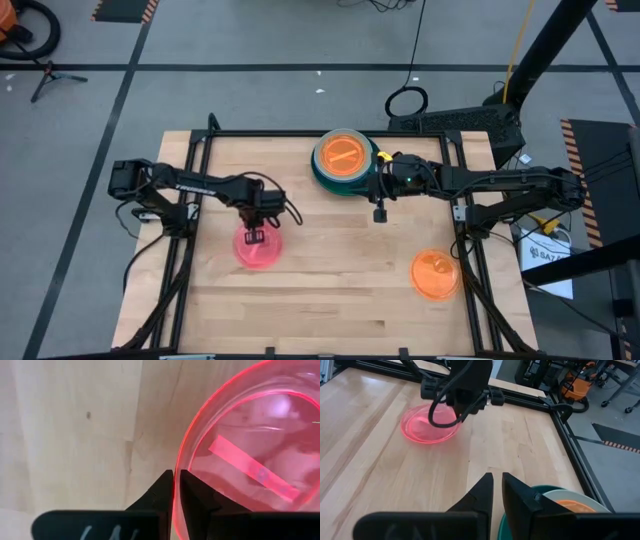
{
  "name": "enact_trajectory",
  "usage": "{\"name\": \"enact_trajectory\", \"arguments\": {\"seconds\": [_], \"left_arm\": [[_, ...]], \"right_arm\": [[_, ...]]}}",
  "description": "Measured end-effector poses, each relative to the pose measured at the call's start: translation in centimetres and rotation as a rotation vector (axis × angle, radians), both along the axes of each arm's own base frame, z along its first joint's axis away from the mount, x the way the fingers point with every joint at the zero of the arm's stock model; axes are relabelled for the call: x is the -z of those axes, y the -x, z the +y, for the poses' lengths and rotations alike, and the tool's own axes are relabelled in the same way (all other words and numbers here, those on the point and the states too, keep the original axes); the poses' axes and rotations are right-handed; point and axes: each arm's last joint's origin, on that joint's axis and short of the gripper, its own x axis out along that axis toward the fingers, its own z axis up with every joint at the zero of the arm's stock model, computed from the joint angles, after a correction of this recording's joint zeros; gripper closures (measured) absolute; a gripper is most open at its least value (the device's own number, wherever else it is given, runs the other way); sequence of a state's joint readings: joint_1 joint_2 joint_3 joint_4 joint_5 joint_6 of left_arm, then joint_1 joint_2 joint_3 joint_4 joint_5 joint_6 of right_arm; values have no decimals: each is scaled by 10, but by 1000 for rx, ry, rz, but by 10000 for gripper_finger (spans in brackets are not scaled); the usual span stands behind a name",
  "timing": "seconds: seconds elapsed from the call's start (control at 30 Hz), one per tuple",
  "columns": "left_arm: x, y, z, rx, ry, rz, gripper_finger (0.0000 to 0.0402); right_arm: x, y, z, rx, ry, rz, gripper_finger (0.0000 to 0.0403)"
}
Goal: Stack plastic plates
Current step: Stack the pink plate on the top orange plate
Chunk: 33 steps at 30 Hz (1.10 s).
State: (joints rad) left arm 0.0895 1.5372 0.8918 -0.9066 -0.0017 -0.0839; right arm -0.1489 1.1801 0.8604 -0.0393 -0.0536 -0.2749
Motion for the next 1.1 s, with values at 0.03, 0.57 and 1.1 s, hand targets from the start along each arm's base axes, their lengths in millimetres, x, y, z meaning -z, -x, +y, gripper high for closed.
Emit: {"name": "enact_trajectory", "arguments": {"seconds": [0.03, 0.57, 1.1], "left_arm": [[-3, -1, 0, 4, -3, 3, 367], [-120, -53, 56, 45, -180, -422, 367], [-86, -45, 29, 84, 13, -313, 367]], "right_arm": [[0, 0, 0, 0, -1, 3, 370], [-6, 31, 5, 30, -79, 111, 370], [-2, 19, 3, 107, -213, 80, 370]]}}
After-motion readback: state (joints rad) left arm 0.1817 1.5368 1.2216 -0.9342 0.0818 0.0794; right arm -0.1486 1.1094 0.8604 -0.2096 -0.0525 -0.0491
